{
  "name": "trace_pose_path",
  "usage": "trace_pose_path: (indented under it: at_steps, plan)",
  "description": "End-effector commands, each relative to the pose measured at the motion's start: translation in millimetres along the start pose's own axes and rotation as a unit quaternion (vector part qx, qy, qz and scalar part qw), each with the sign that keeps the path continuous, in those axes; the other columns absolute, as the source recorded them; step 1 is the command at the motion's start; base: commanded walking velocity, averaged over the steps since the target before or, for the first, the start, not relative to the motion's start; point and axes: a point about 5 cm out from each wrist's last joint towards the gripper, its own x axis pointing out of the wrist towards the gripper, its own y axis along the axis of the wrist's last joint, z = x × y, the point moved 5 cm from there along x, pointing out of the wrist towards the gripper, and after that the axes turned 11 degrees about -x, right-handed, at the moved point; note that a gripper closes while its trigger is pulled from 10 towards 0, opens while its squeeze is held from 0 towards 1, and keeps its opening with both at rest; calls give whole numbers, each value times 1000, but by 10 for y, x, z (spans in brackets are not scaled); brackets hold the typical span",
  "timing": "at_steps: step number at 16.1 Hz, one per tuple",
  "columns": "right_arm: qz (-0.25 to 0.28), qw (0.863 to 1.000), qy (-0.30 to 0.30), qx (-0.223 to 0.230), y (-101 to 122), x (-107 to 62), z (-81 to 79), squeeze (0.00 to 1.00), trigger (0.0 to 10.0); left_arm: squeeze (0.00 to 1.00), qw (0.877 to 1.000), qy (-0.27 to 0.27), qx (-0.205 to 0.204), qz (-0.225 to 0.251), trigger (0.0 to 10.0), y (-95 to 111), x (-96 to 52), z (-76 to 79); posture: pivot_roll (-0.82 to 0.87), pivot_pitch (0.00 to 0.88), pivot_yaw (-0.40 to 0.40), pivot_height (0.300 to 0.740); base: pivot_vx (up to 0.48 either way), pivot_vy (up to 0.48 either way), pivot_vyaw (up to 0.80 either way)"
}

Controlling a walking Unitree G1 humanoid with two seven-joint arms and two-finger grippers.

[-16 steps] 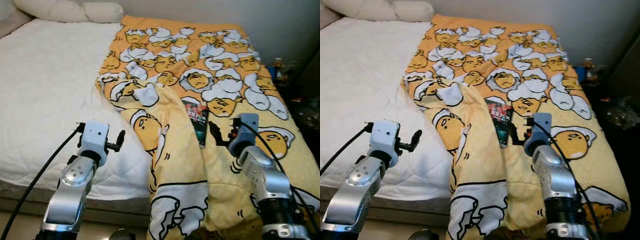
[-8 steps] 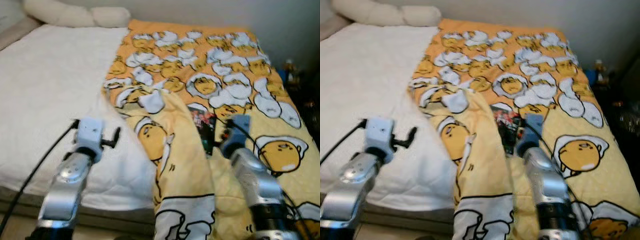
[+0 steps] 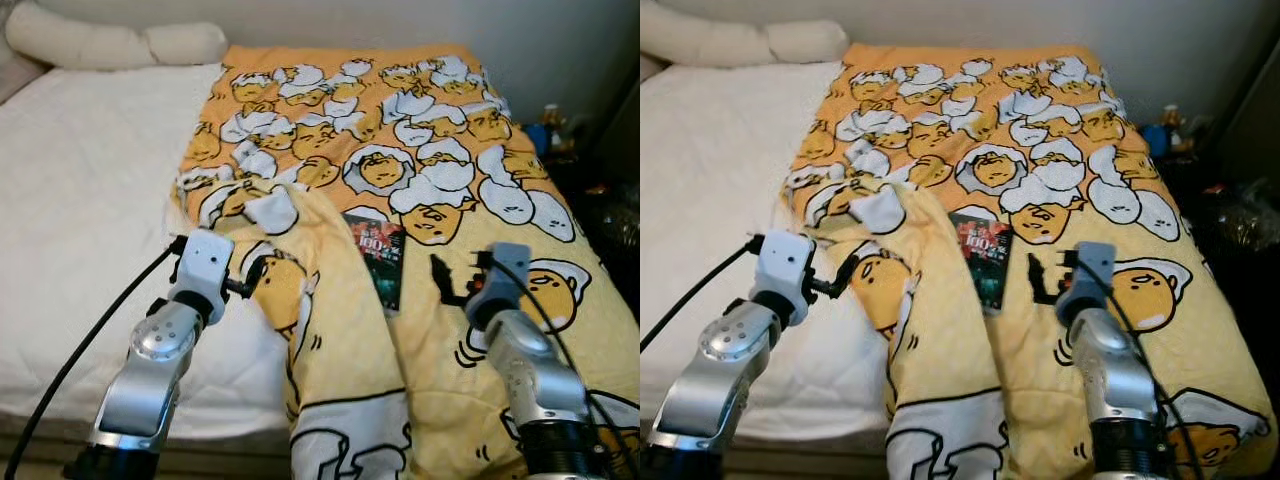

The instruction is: Clean up the room

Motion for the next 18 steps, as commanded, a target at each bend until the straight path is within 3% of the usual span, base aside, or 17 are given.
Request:
trace_pose_path:
  at_steps: [1, 4, 5, 6, 8, 10, 12, 15, 18]
  plan:
    - [3, 1000, 9, -7, 33, 13, -59, 0, 10000, 639, 1000, 6, 7, -3, 10000, -5, -8, -51, -40, 0, 36, 740, 0, 0, 0]
    - [-3, 1000, 13, -1, 14, 19, -87, 0, 10000, 643, 1000, 6, 10, -4, 10000, -15, -3, -54, -37, 0, 25, 740, 0, 0, 0]
    - [1, 1000, 16, 12, 36, 26, -90, 757, 10000, 639, 1000, 6, 12, -5, 10000, -17, 0, -60, -34, 0, 21, 740, 0, 0, 0]
    - [4, 1000, 20, 22, 77, 66, -82, 1000, 10000, 639, 1000, -2, 18, -5, 10000, 3, 29, -60, -29, 0, 15, 740, 0, 0, 0]
    - [-10, 999, 30, 24, 95, 144, -78, 1000, 10000, 643, 999, -22, 29, -9, 10000, 43, 88, -34, -21, 0, 10, 740, 0, 0, 0]
    - [-64, 995, 70, 19, 72, 326, -107, 1000, 10000, 643, 995, -77, 59, -27, 10000, 54, 174, 61, -31, 0, 24, 740, 0, 0, 0]
    - [-77, 995, 63, 25, 147, 462, -16, 1000, 10000, 643, 992, -99, 75, -31, 10000, 84, 214, 94, -30, 0, 30, 740, 0, 0, 0]
    - [-92, 989, 48, 108, 304, 618, 75, 1000, 10000, 647, 987, -135, 84, -31, 10000, 245, 273, 53, -7, 0, 26, 740, 0, 0, 0]
    - [-107, 979, 64, 160, 333, 650, 12, 1000, 10000, 647, 979, -171, 106, -43, 10000, 303, 233, 19, 10, 0, 23, 740, 0, 0, 0]
